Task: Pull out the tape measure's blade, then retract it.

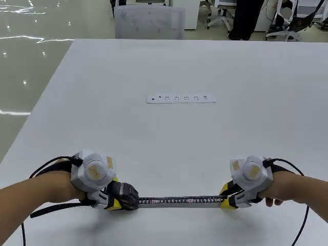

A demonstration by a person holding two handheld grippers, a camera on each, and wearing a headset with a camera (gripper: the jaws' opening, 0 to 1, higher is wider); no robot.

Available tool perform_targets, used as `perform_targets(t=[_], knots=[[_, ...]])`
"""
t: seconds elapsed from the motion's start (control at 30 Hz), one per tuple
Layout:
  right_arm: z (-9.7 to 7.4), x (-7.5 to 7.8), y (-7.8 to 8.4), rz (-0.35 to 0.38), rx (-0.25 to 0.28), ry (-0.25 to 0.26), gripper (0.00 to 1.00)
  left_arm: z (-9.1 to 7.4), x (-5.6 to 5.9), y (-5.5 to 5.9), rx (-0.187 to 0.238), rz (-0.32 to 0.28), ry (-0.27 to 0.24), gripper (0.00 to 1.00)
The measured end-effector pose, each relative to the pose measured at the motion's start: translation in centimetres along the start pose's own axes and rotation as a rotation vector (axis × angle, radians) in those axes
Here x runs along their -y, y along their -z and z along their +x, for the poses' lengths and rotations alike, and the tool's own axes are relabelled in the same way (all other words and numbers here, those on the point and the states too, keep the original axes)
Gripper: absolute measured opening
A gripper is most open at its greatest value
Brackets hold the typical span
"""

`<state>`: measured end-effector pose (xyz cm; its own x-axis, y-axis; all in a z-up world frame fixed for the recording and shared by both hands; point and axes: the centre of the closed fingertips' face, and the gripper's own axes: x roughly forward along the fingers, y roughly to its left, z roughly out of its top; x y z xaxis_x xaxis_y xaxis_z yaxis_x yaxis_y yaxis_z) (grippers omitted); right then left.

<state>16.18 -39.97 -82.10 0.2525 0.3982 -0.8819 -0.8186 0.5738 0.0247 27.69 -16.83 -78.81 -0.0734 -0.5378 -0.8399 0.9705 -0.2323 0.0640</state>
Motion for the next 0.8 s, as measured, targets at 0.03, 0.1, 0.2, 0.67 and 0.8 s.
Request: perform_targets(t=[0.03,0.1,0.2,0.67,0.8], knots=[[0.0,0.0,0.0,0.000,-0.002,0.000,0.15,0.0,0.1,0.0,0.007,0.007,-0.002,0.33],[0.0,-0.1,0.0,0.000,-0.007,0.003,0.15,0.1,0.0,0.2,0.011,-0.005,-0.006,0.33],[-0.1,0.0,0.1,0.003,-0.006,0.010,0.15,0.1,-0.1,0.6,-0.003,-0.046,-0.007,0.33],[-1.3,0.3,-0.3,0.189,0.125,0.159,0.20,-2.3,-1.5,1.9,0.117,-0.382,-0.112,0.62],[-2.3,0.0,0.1,0.270,0.145,0.182,0.20,-3.3,-1.9,1.9,0.188,-0.412,-0.173,0.75]])
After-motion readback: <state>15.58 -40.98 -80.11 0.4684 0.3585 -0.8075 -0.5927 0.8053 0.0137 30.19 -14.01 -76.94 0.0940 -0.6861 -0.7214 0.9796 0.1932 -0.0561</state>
